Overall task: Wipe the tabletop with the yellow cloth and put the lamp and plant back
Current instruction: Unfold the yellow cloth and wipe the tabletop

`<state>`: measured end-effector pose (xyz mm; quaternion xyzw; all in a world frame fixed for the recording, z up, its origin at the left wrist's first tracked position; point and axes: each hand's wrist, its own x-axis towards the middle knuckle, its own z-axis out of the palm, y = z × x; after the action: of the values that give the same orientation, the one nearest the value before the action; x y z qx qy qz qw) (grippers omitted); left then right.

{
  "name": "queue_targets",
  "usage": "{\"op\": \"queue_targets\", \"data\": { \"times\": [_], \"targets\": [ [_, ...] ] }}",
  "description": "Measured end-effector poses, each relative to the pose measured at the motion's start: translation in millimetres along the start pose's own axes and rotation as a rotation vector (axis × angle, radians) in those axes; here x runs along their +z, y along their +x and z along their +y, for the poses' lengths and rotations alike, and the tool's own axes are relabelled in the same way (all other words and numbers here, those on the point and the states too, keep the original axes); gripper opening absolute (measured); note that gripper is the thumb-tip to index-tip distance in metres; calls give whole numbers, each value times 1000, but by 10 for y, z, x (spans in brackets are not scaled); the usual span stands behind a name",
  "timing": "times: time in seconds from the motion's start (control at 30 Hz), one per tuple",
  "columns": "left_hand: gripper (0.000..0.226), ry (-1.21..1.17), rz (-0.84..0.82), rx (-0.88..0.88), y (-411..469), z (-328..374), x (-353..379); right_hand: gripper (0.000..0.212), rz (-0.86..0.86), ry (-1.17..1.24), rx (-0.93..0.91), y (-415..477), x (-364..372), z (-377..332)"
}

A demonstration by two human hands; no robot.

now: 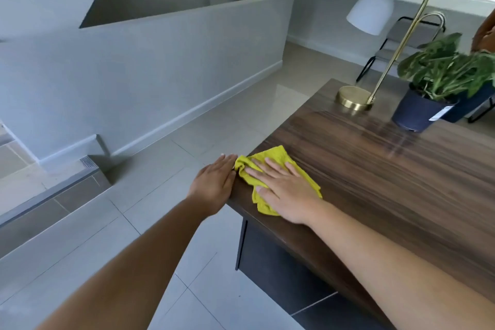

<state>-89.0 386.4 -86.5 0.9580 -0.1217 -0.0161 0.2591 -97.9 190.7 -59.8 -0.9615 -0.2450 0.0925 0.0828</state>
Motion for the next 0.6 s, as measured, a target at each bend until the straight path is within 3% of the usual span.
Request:
{"op": "queue_targets", "data": {
  "times": [0.1, 0.23, 0.43, 0.53, 0.6],
  "targets": [
    [64, 7, -22, 39, 48, 1, -11, 50, 26, -4, 88, 420, -120, 269],
    [55, 24, -33, 74, 70, -14, -26, 49, 63, 20, 267, 898, -256, 787],
    [48, 40, -47, 84, 75, -30, -34, 53, 135, 29, 671, 832, -345, 1503],
    [48, 52, -57, 74, 58, -16, -44, 54, 123, 41, 789, 684, -323, 1440],
    [48, 58, -57, 66, 57, -1, -49, 55, 102, 34, 729, 613, -282, 1160]
  ]
}}
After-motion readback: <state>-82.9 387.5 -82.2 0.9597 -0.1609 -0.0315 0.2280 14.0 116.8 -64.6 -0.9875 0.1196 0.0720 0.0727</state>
